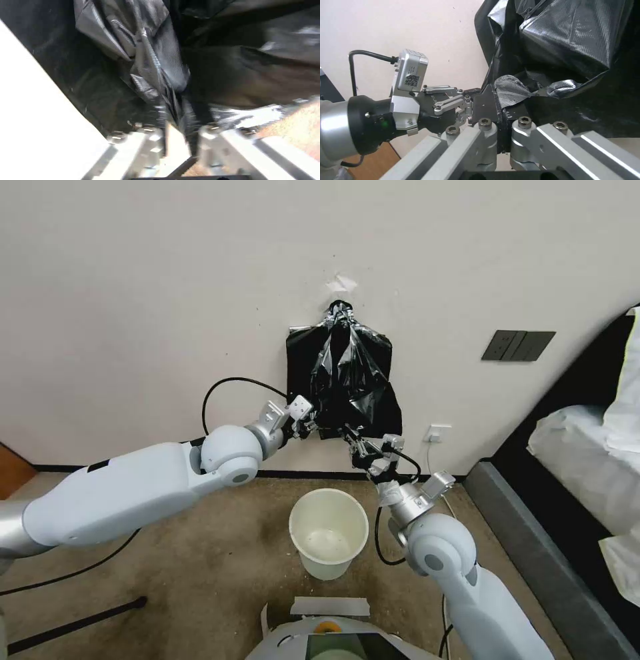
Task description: Place a trash bag onto the trash bin.
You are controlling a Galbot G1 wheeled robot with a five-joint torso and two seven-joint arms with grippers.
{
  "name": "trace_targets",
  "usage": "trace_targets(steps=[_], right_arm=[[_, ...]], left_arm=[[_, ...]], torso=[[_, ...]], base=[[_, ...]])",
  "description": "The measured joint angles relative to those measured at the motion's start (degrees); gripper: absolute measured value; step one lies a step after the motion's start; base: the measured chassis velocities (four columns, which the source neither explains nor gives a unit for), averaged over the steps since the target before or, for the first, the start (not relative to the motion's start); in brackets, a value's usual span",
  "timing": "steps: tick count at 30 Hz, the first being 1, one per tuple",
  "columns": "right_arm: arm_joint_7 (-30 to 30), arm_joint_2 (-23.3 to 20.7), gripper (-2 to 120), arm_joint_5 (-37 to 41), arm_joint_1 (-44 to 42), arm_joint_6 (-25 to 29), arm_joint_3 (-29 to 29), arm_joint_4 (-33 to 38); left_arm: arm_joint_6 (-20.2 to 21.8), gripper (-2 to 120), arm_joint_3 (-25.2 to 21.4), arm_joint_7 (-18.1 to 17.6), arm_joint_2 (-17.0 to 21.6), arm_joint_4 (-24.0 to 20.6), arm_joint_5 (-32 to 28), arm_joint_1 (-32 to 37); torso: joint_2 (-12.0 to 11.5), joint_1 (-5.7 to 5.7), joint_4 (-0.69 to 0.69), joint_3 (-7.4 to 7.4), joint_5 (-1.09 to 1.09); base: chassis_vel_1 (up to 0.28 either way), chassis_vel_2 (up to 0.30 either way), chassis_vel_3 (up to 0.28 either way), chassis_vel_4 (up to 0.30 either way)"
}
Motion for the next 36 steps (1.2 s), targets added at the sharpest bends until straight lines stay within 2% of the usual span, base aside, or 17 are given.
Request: trace_targets(steps=[6,10,12,13,15,16,19,21,23,24,26,27,28,30,31,33,36], right_arm=[[0.23,-0.37,0,0.51,-0.2,-0.04,0.68,0.62],[0.25,-0.81,0,-0.97,-0.72,-0.18,1.2,0.64],[0.55,-1.46,2,-2.43,-1.28,-0.61,2.07,0.76],[0.55,-1.46,2,-2.43,-1.28,-0.61,2.07,0.76],[0.65,-2.36,14,-4.02,-2.27,-1.36,2.92,1.56],[0.65,-2.36,14,-4.02,-2.27,-1.36,2.92,1.56],[0.02,-4.48,29,-9.09,-5.26,-3.1,4.3,3.14],[-0.14,-4.96,31,-10.48,-6.01,-3.4,4.7,3.47],[-0.86,-6.56,43,-15.04,-7.64,-3.82,5.82,4.38],[-0.86,-6.56,43,-15.04,-7.64,-3.82,5.82,4.38],[-1.45,-8.08,52,-18.34,-7.47,-3.82,6.22,4.54],[-1.61,-9.22,57,-19.7,-6.6,-3.84,6.24,4.5],[-1.61,-9.22,57,-19.7,-6.6,-3.84,6.24,4.5],[-1.26,-12.97,67,-20.65,-2.26,-4.6,5.91,3.95],[-1.26,-12.97,67,-20.65,-2.26,-4.6,5.91,3.95],[-0.65,-17.22,80,-20.5,3.25,-6.36,4.79,3.43],[-0.3,-19.4,83,-19.83,6.06,-7.33,3.69,3.11]], left_arm=[[-0.57,0,-1.37,-0.86,-0.33,0.68,-0.55,0.73],[-3.73,0,-4.26,-0.95,-0.08,0.55,-0.42,3.14],[-6.82,0,-7.12,-0.84,0.83,-0.41,-0.09,5.89],[-6.82,0,-7.12,-0.84,0.83,-0.41,-0.09,5.89],[-8.86,0,-9.62,-0.66,1.96,-1.54,0.68,8.52],[-8.86,0,-9.62,-0.66,1.96,-1.54,0.68,8.52],[-11.25,0,-13.17,0.23,3.46,-3.17,2.54,12.6],[-11.77,0,-14.04,0.65,3.73,-3.48,2.95,13.65],[-13.24,0,-16.21,1.53,4.34,-4.42,3.83,16.36],[-13.24,0,-16.21,1.53,4.34,-4.42,3.83,16.36],[-14.53,0,-17.34,2.38,4.75,-4.97,4.8,18.03],[-15.32,0,-18.05,3.08,5.07,-5.2,5.44,19.01],[-15.32,0,-18.05,3.08,5.07,-5.2,5.44,19.01],[-16.81,0,-19.15,4.24,5.52,-5.65,6.2,20.46],[-16.81,0,-19.15,4.24,5.52,-5.65,6.2,20.46],[-17.58,0,-19.51,4.77,5.55,-5.99,6.52,20.82],[-17.75,0,-19.53,4.9,5.52,-6.07,6.63,20.83]], torso=[[0.0,0.0,0.0,0.0,0.0],[0.0,0.0,0.0,0.0,0.0],[0.0,0.0,0.0,0.0,0.0],[0.0,0.0,0.0,0.0,0.0],[0.0,0.0,0.01,0.0,0.0],[0.0,0.0,0.01,0.0,0.0],[0.01,0.0,0.01,0.0,0.0],[0.01,0.0,0.01,0.0,0.0],[0.0,0.0,-0.01,0.0,0.0],[0.0,0.0,-0.01,0.0,0.0],[0.01,0.0,-0.02,0.0,0.0],[0.01,0.0,-0.01,0.0,0.0],[0.01,0.0,-0.01,0.0,0.0],[0.01,0.0,0.02,0.0,-0.01],[0.01,0.0,0.02,0.0,-0.01],[0.01,0.0,0.01,0.0,0.0],[0.01,0.0,-0.01,0.0,0.0]], base=[[0.0,0.0,0.0,0.0],[0.0,0.0,0.0,0.0],[0.0,0.0,0.0,0.0],[0.0,0.0,0.0,0.0],[0.0,0.0,0.0,0.0],[0.0,0.0,0.0,0.0],[0.0,0.0,0.0,0.0],[0.0,0.0,0.0,0.0],[0.0,0.0,0.0,0.0],[0.0,0.0,0.0,0.0],[0.0,0.0,0.0,0.0],[0.0,0.0,0.0,0.0],[0.0,0.0,0.0,0.0],[0.0,0.0,0.0,0.0],[0.0,0.0,0.0,0.0],[0.0,0.0,0.0,0.0],[0.0,0.0,0.0,0.0]])
